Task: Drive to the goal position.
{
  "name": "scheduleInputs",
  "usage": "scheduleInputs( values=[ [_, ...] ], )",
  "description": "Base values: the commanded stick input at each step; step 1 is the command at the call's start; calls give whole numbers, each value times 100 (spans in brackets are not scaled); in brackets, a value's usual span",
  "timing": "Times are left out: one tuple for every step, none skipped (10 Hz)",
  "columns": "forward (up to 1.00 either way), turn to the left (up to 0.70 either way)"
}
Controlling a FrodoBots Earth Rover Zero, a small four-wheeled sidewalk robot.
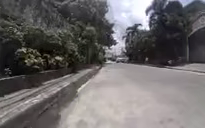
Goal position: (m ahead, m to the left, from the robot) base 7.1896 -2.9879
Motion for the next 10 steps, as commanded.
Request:
scheduleInputs(
  values=[
    [100,-4],
    [100,-25],
    [100,-40],
    [100,-40],
    [100,-31],
    [100,-8],
    [100,-2],
    [100,0],
    [100,0],
    [100,0]
  ],
)
